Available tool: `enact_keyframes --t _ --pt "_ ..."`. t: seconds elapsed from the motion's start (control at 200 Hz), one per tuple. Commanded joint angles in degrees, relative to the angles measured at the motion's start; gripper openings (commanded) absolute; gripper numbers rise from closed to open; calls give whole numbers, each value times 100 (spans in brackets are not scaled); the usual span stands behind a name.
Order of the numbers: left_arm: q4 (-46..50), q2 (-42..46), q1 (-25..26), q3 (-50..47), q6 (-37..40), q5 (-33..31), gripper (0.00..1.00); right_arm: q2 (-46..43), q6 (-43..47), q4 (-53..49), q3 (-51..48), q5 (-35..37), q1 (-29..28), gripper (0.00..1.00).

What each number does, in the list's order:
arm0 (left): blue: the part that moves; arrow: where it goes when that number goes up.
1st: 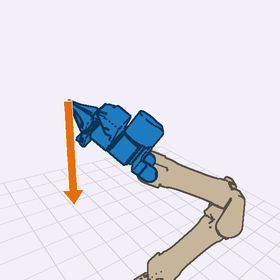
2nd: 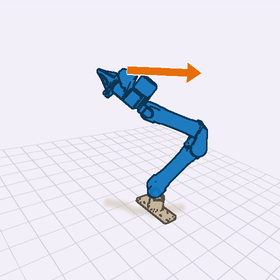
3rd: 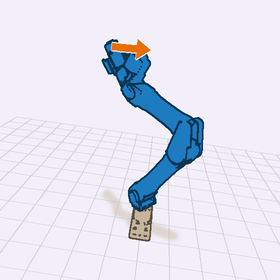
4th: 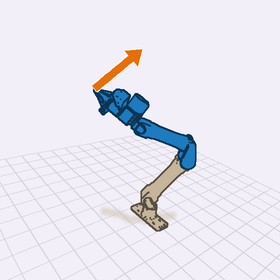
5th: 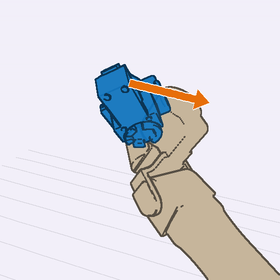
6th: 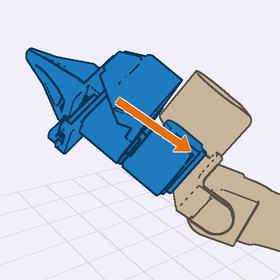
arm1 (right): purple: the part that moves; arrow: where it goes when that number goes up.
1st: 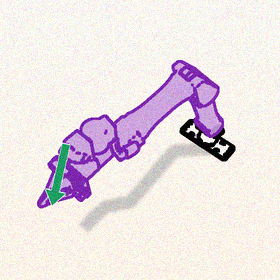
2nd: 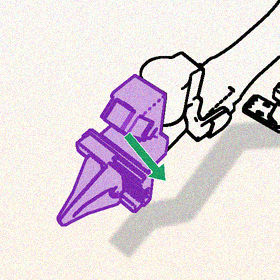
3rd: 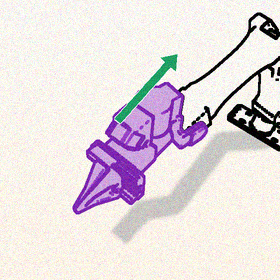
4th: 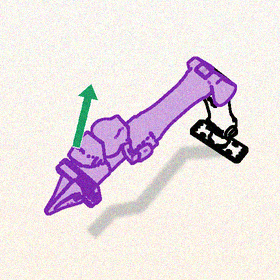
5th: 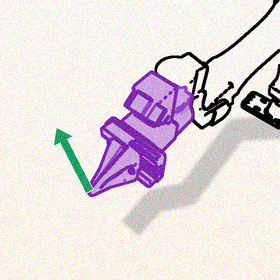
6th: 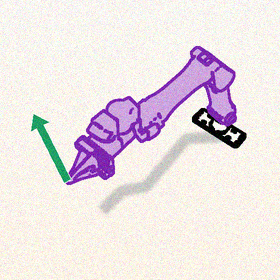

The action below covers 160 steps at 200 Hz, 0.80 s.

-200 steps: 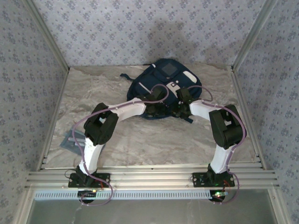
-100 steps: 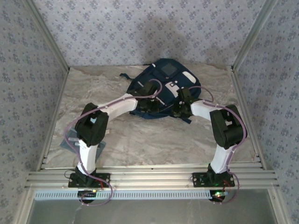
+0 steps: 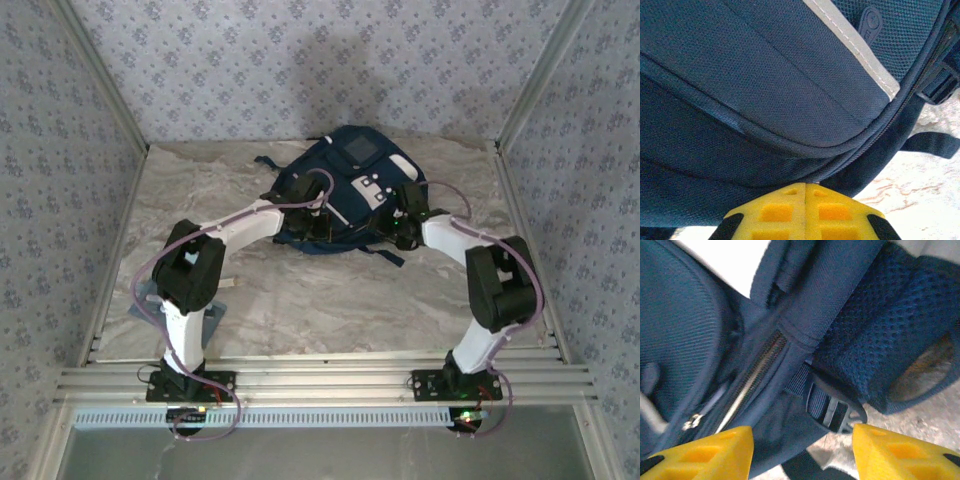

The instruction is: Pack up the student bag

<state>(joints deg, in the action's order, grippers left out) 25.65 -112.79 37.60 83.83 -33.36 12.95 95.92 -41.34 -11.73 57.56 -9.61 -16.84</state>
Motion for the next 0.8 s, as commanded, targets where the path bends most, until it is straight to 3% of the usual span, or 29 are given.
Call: enact_keyframes --t 0.0,0.17,0.395,0.52,0.59,0.715,0.795 --pt "-485 195 231 179 -518 573 0 -355 -528 252 -289 -583 -100 60" --pt "-1004 238 482 368 -979 929 0 -407 -1102 714 -591 -919 -475 76" --pt "-1563 388 640 482 -1360 1146 0 -218 -1797 1566 -1009 -935 -492 76" --pt "-1487 459 653 412 -1358 1210 0 -93 -2095 2141 -1204 -847 -303 61" --pt "-1466 516 653 294 -1364 1210 0 -74 -2198 2310 -1304 -708 -200 46" --pt "-1521 606 644 24 -1436 1234 0 -12 -2406 2683 -1482 -524 -76 45" --pt "-1546 627 618 -64 -1455 1262 0 108 -2469 2866 -1501 -515 -47 29"
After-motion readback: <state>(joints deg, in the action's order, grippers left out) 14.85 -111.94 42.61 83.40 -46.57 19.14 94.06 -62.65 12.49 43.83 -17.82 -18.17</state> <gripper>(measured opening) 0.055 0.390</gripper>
